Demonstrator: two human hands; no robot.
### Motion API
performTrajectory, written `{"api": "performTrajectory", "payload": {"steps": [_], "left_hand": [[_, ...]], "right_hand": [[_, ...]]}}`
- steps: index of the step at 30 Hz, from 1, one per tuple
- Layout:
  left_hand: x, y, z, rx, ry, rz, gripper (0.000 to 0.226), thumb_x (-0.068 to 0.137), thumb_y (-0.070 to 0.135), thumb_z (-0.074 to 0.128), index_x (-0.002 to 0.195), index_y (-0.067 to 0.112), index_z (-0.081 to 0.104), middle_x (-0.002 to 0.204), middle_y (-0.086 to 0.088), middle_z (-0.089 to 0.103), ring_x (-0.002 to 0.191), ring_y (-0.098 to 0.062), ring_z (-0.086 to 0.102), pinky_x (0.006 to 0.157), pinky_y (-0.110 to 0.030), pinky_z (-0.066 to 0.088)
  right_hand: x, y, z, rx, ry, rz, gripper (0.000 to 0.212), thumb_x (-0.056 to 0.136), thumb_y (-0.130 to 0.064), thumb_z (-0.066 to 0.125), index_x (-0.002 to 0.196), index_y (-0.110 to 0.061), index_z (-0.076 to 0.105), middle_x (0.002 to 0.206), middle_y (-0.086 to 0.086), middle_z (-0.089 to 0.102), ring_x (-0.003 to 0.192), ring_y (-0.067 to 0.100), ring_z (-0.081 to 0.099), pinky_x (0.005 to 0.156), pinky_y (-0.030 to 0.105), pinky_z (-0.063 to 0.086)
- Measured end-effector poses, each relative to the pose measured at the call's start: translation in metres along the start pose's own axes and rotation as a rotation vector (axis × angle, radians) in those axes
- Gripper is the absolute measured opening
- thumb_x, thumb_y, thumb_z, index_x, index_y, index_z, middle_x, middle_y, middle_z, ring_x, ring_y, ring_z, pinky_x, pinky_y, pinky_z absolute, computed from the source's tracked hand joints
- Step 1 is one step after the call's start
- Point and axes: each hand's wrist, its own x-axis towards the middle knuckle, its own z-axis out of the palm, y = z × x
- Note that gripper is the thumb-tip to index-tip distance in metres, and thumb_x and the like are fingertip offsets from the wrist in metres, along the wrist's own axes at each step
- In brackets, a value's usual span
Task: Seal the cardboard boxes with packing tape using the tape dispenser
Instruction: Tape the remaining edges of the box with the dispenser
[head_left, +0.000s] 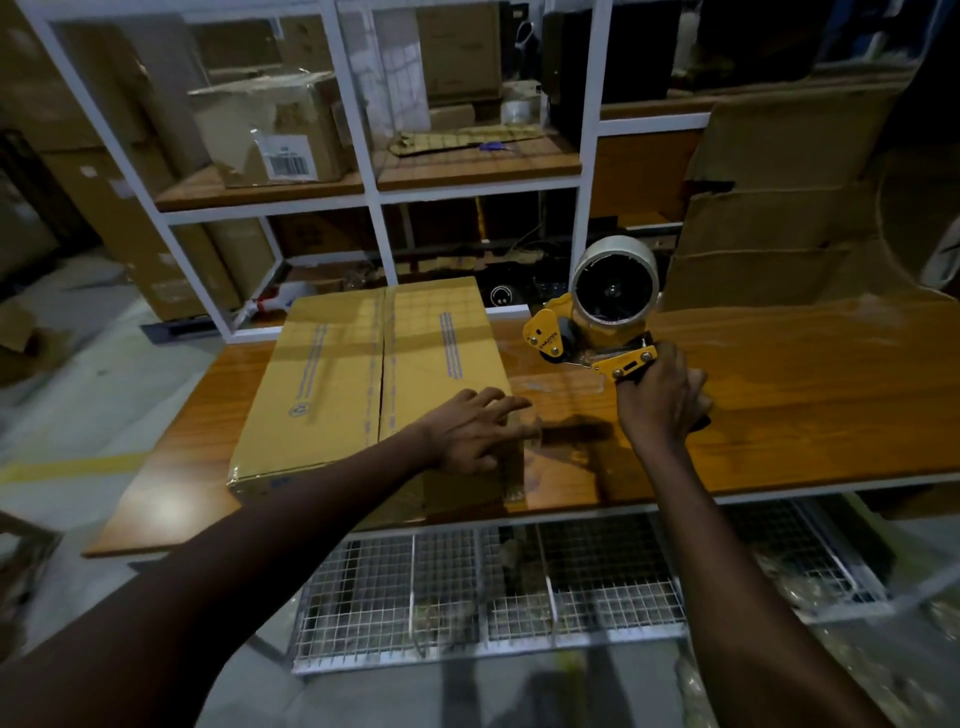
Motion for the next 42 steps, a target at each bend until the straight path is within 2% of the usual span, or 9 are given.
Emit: {"api": "performTrajectory", "payload": {"steps": [7, 12, 15, 18, 21, 28, 36, 39, 42], "left_hand": [[0.043, 0.017, -0.009, 0.049, -0.159, -0.127, 0.05, 0.089, 0.06, 0.041, 0.128, 0.035, 0.06, 0.146, -0.007, 0.037, 0.122, -0.032, 0.032, 0.09, -0.043, 0.045], [0.042, 0.021, -0.015, 0.029, -0.153, -0.213, 0.07, 0.085, 0.07, 0.028, 0.13, 0.028, 0.062, 0.153, -0.01, 0.028, 0.123, -0.033, 0.033, 0.083, -0.036, 0.045], [0.044, 0.034, -0.009, -0.005, -0.188, -0.392, 0.074, 0.085, 0.078, 0.034, 0.115, 0.021, 0.069, 0.159, -0.01, 0.016, 0.128, -0.039, 0.031, 0.088, -0.043, 0.044], [0.048, 0.048, 0.004, -0.155, -0.171, -0.63, 0.073, 0.08, 0.078, 0.046, 0.131, 0.027, 0.058, 0.162, -0.007, 0.003, 0.137, -0.054, 0.017, 0.102, -0.064, 0.031], [0.046, 0.051, 0.012, -0.174, -0.143, -0.656, 0.062, 0.086, 0.06, 0.06, 0.14, 0.03, 0.049, 0.162, -0.016, 0.003, 0.14, -0.056, 0.016, 0.107, -0.07, 0.028], [0.035, 0.024, -0.005, -0.071, -0.181, -0.431, 0.058, 0.095, 0.038, 0.059, 0.149, 0.031, 0.038, 0.16, -0.017, 0.017, 0.119, -0.04, 0.052, 0.086, -0.042, 0.053], [-0.003, 0.031, -0.021, -0.196, -0.227, -0.367, 0.07, 0.099, 0.045, 0.042, 0.158, 0.024, 0.01, 0.165, -0.01, 0.005, 0.135, -0.038, 0.037, 0.096, -0.043, 0.046], [-0.024, 0.051, -0.028, -0.257, -0.155, -0.443, 0.087, 0.086, 0.065, 0.032, 0.158, 0.02, 0.014, 0.163, -0.005, 0.022, 0.127, -0.029, 0.049, 0.09, -0.036, 0.048], [-0.029, 0.081, -0.018, -0.295, -0.016, -0.694, 0.081, 0.083, 0.066, 0.049, 0.148, 0.021, 0.035, 0.148, -0.006, 0.042, 0.12, -0.031, 0.055, 0.089, -0.041, 0.051]], "right_hand": [[0.017, 0.016, -0.006, 0.029, -0.04, -0.01, 0.031, 0.087, -0.021, 0.062, 0.115, -0.014, 0.049, 0.122, 0.01, 0.053, 0.116, 0.037, 0.041, 0.092, 0.052, 0.031], [0.025, 0.025, -0.005, 0.067, -0.057, 0.016, 0.027, 0.089, -0.018, 0.06, 0.113, -0.013, 0.049, 0.123, 0.01, 0.052, 0.117, 0.038, 0.04, 0.094, 0.052, 0.028], [0.029, 0.028, -0.001, 0.087, -0.072, 0.017, 0.026, 0.089, -0.018, 0.059, 0.113, -0.014, 0.049, 0.123, 0.009, 0.051, 0.117, 0.037, 0.039, 0.094, 0.052, 0.027], [0.031, 0.029, 0.002, 0.094, -0.092, 0.009, 0.028, 0.089, -0.018, 0.06, 0.115, -0.014, 0.049, 0.124, 0.008, 0.051, 0.118, 0.037, 0.039, 0.094, 0.052, 0.028], [0.034, 0.031, 0.004, 0.095, -0.105, 0.004, 0.031, 0.088, -0.018, 0.061, 0.116, -0.015, 0.049, 0.125, 0.008, 0.051, 0.119, 0.037, 0.039, 0.095, 0.052, 0.028], [0.036, 0.029, 0.01, 0.103, -0.126, -0.016, 0.03, 0.088, -0.019, 0.06, 0.116, -0.014, 0.05, 0.125, 0.008, 0.052, 0.118, 0.036, 0.04, 0.094, 0.051, 0.03], [0.035, 0.017, 0.016, 0.128, -0.125, -0.071, 0.029, 0.088, -0.019, 0.06, 0.115, -0.013, 0.05, 0.123, 0.009, 0.052, 0.117, 0.038, 0.041, 0.093, 0.052, 0.03], [0.032, 0.002, 0.017, 0.158, -0.108, -0.103, 0.029, 0.086, -0.019, 0.061, 0.113, -0.014, 0.051, 0.123, 0.009, 0.053, 0.117, 0.038, 0.041, 0.093, 0.051, 0.03], [0.026, -0.014, 0.02, 0.184, -0.103, -0.146, 0.03, 0.087, -0.019, 0.059, 0.114, -0.014, 0.05, 0.124, 0.009, 0.052, 0.117, 0.037, 0.041, 0.093, 0.05, 0.03]]}}
